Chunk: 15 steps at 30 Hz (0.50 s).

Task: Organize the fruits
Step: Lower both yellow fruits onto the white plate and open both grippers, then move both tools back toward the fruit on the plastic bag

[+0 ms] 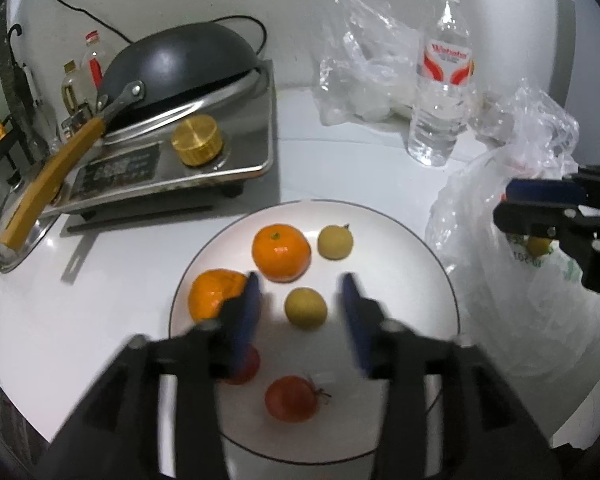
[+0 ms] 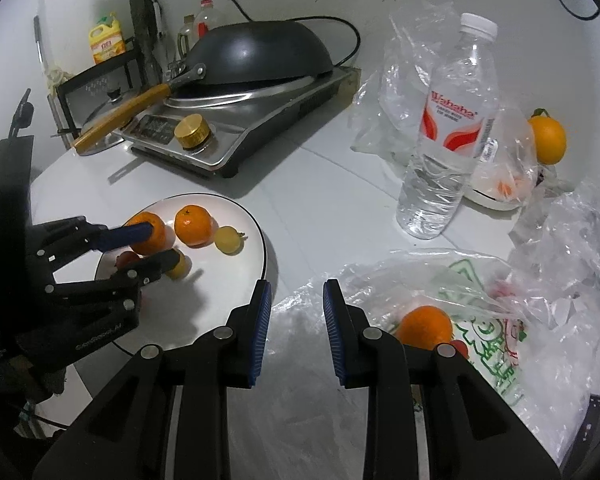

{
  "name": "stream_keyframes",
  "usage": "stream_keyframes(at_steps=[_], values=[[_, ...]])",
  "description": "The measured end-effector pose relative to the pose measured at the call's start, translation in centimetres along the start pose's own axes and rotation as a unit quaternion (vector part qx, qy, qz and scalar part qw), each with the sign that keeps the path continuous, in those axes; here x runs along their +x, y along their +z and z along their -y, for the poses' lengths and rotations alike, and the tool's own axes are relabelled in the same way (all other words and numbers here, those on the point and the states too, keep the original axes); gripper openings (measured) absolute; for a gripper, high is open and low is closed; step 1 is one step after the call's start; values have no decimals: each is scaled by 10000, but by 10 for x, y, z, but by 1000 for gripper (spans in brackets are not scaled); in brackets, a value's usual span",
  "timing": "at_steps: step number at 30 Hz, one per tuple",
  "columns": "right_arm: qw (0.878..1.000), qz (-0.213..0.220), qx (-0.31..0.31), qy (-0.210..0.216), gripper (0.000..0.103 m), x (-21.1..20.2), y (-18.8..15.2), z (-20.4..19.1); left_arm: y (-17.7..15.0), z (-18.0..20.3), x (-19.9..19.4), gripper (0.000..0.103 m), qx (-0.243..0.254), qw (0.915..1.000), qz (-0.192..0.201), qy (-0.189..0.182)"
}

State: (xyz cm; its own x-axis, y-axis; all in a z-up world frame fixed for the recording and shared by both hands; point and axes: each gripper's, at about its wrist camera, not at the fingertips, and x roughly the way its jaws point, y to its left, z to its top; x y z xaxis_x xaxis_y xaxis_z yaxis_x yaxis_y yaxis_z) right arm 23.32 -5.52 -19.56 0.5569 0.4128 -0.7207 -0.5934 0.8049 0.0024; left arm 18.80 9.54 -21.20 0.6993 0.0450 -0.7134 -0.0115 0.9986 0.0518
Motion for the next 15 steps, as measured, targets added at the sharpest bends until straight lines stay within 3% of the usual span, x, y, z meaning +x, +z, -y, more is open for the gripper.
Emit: stream_keyframes(at_steps=[1,15], values=[[10000,15,5,-9,28,-2,-1,0,0,-1,-3,68,-48,10000,44,-10],[9996,165,155,-182,29,-31,-15,13,3,12,-37,69,68,9991,395,-142]])
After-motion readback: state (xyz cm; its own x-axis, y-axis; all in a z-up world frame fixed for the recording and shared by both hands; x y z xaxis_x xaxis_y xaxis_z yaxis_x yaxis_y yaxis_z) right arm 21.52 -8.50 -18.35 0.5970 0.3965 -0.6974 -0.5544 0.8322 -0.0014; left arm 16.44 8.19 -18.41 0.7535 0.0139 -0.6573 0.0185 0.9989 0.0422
